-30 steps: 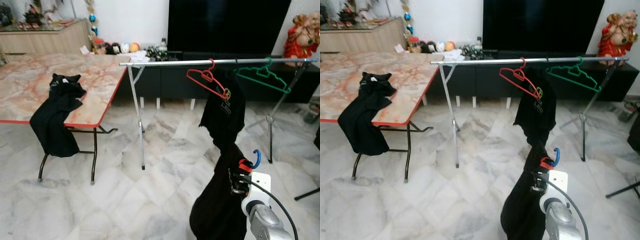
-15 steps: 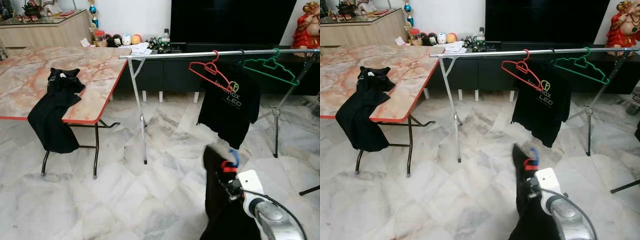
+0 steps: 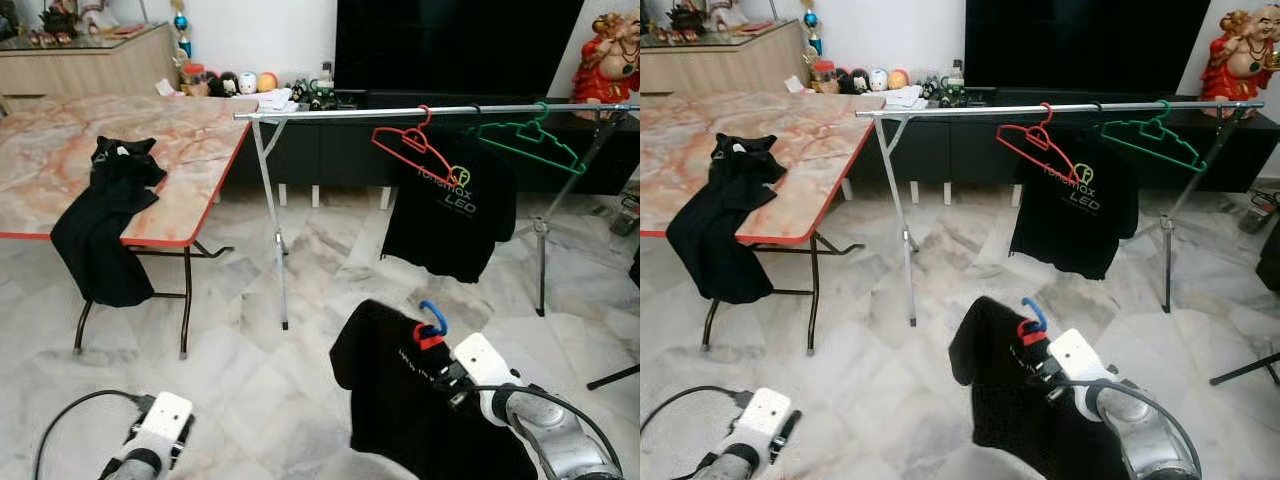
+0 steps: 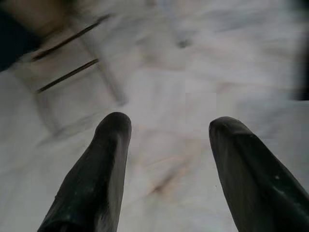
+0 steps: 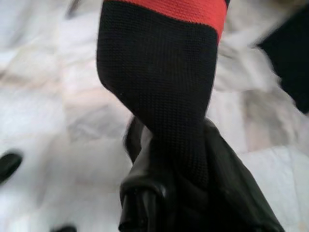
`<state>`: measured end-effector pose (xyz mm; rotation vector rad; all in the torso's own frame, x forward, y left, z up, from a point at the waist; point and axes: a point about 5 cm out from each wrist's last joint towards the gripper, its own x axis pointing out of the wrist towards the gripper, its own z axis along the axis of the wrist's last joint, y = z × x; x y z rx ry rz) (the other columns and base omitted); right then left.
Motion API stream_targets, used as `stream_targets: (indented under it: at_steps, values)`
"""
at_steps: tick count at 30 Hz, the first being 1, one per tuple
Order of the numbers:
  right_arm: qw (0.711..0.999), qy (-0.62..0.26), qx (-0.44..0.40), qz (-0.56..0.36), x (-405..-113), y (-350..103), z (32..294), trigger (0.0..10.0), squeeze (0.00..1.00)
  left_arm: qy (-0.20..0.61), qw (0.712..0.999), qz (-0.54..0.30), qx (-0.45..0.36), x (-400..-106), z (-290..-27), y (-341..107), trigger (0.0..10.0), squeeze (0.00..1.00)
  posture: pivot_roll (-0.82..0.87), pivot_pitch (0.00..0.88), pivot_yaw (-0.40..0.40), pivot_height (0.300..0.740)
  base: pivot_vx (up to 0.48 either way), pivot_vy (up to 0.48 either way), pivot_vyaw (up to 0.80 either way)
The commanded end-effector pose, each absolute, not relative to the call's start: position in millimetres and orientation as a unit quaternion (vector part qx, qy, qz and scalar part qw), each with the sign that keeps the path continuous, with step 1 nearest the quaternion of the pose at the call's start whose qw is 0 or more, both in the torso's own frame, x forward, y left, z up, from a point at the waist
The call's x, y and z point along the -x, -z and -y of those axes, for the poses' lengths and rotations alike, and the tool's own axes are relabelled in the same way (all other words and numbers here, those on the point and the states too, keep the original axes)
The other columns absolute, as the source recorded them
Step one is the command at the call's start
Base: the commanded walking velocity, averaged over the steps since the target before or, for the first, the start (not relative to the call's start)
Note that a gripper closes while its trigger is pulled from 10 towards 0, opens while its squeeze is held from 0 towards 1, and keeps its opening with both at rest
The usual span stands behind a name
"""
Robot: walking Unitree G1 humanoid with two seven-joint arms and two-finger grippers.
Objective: Hang hanger
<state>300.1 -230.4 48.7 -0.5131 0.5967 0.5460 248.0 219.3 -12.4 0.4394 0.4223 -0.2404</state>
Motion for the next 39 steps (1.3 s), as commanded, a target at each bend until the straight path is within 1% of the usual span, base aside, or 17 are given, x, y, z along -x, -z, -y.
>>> stream_targets:
  at_steps: [1,3,4,5,7,9,10,15,19,22,24,26,30,36,37,38,39]
  values:
    - [0.878,-0.293,0.27,-0.266,-308,-60,225,10.0,0.0,0.172,0.937,-0.198,-0.232,-257,-213,4,10.0,0.0,0.05,0.0,0.002,0.74,0.0,0.0,0.0]
    - [0.866,-0.312,0.284,-0.27,-308,-61,224,10.0,0.0,0.226,0.923,-0.21,-0.229,-261,-203,3,10.0,0.0,0.05,0.0,-0.005,0.74,0.0,0.0,0.0]
    - [0.848,-0.35,0.296,-0.265,-306,-65,221,10.0,0.0,0.27,0.899,-0.219,-0.265,-264,-198,0,10.0,0.0,0.05,0.0,-0.007,0.74,0.0,0.0,0.0]
    - [0.84,-0.372,0.298,-0.259,-305,-68,218,10.0,0.0,0.285,0.89,-0.22,-0.28,-266,-196,-1,10.0,0.0,0.04,0.0,-0.008,0.74,0.0,0.0,0.0]
    - [0.827,-0.407,0.298,-0.25,-303,-75,214,10.0,0.0,0.31,0.885,-0.22,-0.27,-270,-189,-5,10.0,0.0,0.04,0.0,-0.013,0.74,0.0,0.0,0.0]
    - [0.805,-0.448,0.3,-0.247,-300,-80,211,10.0,0.0,0.335,0.873,-0.224,-0.273,-276,-182,-8,10.0,0.0,0.04,0.0,-0.02,0.74,0.0,0.0,0.0]
    - [0.789,-0.47,0.308,-0.248,-297,-81,210,10.0,0.0,0.344,0.871,-0.225,-0.271,-278,-180,-10,10.0,0.0,0.04,0.0,-0.019,0.74,0.0,0.0,0.0]
    - [0.762,-0.511,0.312,-0.245,-292,-89,210,10.0,0.0,0.353,0.865,-0.231,-0.271,-284,-181,-17,10.0,0.0,0.04,0.0,-0.024,0.74,0.0,0.0,0.0]
    - [0.741,-0.546,0.31,-0.238,-284,-101,210,10.0,0.0,0.35,0.867,-0.24,-0.262,-286,-184,-20,10.0,0.0,0.03,0.0,-0.032,0.74,0.0,0.0,0.0]
    - [0.73,-0.567,0.31,-0.221,-282,-113,208,10.0,0.0,0.354,0.861,-0.252,-0.263,-285,-185,-18,10.0,0.0,0.03,0.0,-0.033,0.74,0.0,0.0,0.0]
    - [0.73,-0.577,0.302,-0.208,-282,-119,205,10.0,0.0,0.353,0.864,-0.255,-0.254,-285,-185,-19,10.0,0.0,0.03,0.0,-0.036,0.74,0.0,0.0,0.0]
    - [0.725,-0.6,0.287,-0.176,-281,-135,196,10.0,0.0,0.353,0.862,-0.271,-0.241,-285,-188,-18,10.0,0.0,0.02,0.0,-0.038,0.74,0.0,0.0,0.0]
    - [0.72,-0.609,0.289,-0.165,-281,-143,192,10.0,0.0,0.362,0.858,-0.278,-0.236,-285,-188,-17,10.0,0.0,0.03,0.0,-0.04,0.74,0.0,0.0,0.0]
    - [0.721,-0.61,0.287,-0.162,-279,-145,190,10.0,0.0,0.369,0.848,-0.289,-0.247,-283,-187,-14,10.0,0.0,0.03,0.0,-0.042,0.74,0.0,0.0,0.0]
    - [0.722,-0.609,0.284,-0.164,-278,-145,190,10.0,0.0,0.359,0.854,-0.287,-0.242,-283,-187,-14,8.7,0.0,0.02,0.0,-0.041,0.74,0.0,0.0,0.0]
    - [0.723,-0.607,0.285,-0.166,-278,-144,191,10.0,0.0,0.348,0.86,-0.284,-0.241,-285,-188,-14,0.6,0.0,0.02,0.0,-0.042,0.74,0.0,0.0,0.0]
    - [0.723,-0.606,0.285,-0.167,-278,-144,191,10.0,0.0,0.345,0.862,-0.283,-0.24,-285,-188,-14,0.6,0.0,0.02,0.0,-0.042,0.74,0.0,0.0,0.0]
